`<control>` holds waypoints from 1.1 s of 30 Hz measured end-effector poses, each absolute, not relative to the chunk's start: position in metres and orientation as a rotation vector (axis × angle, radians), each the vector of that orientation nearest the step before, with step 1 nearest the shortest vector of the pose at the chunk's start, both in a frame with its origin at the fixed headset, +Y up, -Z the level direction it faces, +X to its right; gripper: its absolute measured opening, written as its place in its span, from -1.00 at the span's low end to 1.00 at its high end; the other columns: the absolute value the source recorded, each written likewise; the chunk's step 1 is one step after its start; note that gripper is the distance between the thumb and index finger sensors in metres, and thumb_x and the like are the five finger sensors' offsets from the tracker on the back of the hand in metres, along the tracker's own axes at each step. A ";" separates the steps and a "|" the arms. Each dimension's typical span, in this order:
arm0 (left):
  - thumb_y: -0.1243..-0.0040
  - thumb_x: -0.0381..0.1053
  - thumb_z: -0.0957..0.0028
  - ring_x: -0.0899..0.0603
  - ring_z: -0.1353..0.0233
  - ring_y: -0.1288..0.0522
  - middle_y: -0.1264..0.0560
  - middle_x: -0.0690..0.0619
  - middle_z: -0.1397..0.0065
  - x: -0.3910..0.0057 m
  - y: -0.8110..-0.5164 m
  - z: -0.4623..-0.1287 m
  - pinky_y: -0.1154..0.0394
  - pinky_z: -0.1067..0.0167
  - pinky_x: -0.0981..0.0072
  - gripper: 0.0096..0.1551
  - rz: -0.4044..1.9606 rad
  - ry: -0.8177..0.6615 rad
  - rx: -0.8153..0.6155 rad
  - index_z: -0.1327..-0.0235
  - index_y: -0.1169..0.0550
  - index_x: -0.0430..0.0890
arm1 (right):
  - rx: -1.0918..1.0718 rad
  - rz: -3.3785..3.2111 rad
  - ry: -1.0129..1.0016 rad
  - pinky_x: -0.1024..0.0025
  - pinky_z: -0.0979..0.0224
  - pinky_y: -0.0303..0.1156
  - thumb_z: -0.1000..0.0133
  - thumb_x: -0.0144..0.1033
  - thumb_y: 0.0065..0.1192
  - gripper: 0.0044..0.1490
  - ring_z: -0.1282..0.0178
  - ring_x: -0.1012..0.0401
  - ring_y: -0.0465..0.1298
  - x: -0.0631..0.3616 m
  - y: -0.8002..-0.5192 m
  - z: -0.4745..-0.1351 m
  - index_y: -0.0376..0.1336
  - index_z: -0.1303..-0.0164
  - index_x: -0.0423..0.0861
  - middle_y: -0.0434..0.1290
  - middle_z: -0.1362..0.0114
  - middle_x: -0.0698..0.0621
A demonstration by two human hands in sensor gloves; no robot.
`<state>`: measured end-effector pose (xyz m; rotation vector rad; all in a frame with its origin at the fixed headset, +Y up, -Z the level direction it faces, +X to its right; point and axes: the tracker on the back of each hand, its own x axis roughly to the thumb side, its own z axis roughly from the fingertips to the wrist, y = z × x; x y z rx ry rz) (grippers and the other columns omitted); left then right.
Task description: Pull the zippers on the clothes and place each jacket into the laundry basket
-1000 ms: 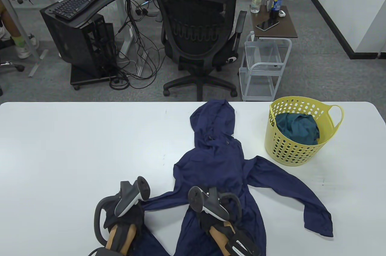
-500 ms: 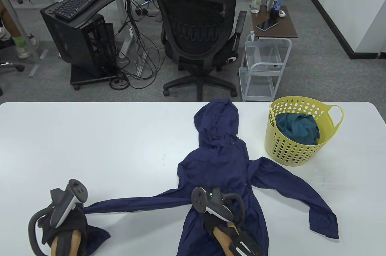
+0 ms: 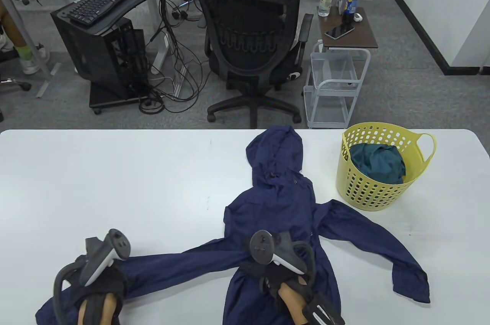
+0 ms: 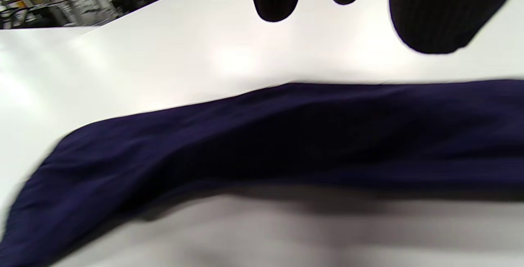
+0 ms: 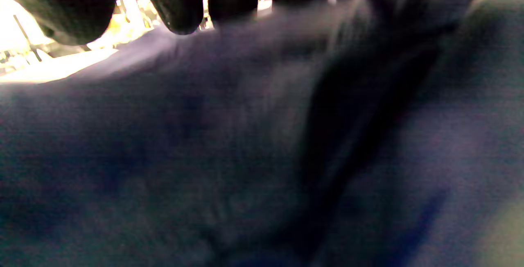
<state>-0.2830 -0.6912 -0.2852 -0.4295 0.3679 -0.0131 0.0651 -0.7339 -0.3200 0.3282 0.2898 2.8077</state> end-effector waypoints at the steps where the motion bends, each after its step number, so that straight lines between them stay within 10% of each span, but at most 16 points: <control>1: -0.22 0.40 0.17 -0.31 -0.67 -0.10 -0.22 0.11 -0.72 -0.271 -0.689 -0.287 -0.05 -0.44 -0.44 -0.09 0.016 0.341 -0.401 -0.52 -0.21 0.32 | 0.308 2.777 0.262 -0.20 -0.56 0.19 -0.01 0.20 0.27 -0.16 -0.66 -0.13 0.23 0.072 -0.727 -0.320 0.16 -0.54 0.22 0.20 -0.72 0.12; 9: -0.03 0.44 0.10 -0.28 -0.66 -0.19 -0.32 0.20 -0.68 -0.126 -0.687 -0.298 -0.13 -0.43 -0.39 -0.21 0.082 -0.023 -0.227 -0.49 -0.26 0.38 | -0.139 2.701 -0.019 -0.25 -0.54 0.16 -0.12 -0.14 0.26 -0.38 -0.65 -0.20 0.21 0.199 -0.707 -0.328 0.30 -0.44 0.14 0.30 -0.67 0.08; 16: 0.04 0.45 0.14 -0.23 -0.69 -0.11 -0.19 0.31 -0.73 -0.031 -0.727 -0.315 -0.10 -0.46 -0.35 -0.27 0.034 -0.285 -0.309 -0.41 -0.22 0.56 | -0.195 2.907 -0.025 -0.25 -0.65 -0.12 -0.02 -0.02 0.44 0.15 -0.74 -0.14 -0.22 0.227 -0.749 -0.338 -0.24 -0.60 0.26 -0.32 -0.79 0.23; 22: 0.10 0.44 0.13 -0.21 -0.70 -0.07 -0.11 0.33 -0.75 -0.023 -0.761 -0.319 -0.09 -0.46 -0.33 -0.29 -0.048 -0.291 -0.393 -0.39 -0.17 0.60 | -0.072 3.122 0.054 -0.21 -0.67 -0.22 -0.05 -0.12 0.43 0.11 -0.74 -0.06 -0.32 0.205 -0.765 -0.354 -0.25 -0.55 0.39 -0.28 -0.76 0.41; 28: 0.11 0.46 0.13 -0.28 -0.67 -0.15 -0.12 0.24 -0.76 -0.045 -0.769 -0.319 -0.14 -0.44 -0.33 -0.27 0.003 -0.231 -0.479 -0.43 -0.17 0.56 | 0.011 3.199 0.079 -0.20 -0.65 -0.14 0.00 -0.05 0.44 -0.28 -0.75 0.04 -0.09 0.188 -0.770 -0.350 0.26 -0.42 0.24 0.47 -0.43 0.23; 33: 0.17 0.50 0.13 -0.32 -0.69 -0.02 0.04 0.20 -0.78 -0.079 -0.774 -0.323 -0.12 -0.45 -0.34 -0.20 -0.012 -0.119 -0.567 -0.48 -0.07 0.54 | 0.136 3.067 0.342 -0.34 -0.59 -0.08 -0.05 0.04 0.33 -0.35 -0.70 -0.29 -0.03 0.182 -0.770 -0.336 0.28 -0.40 0.35 0.07 -0.75 0.06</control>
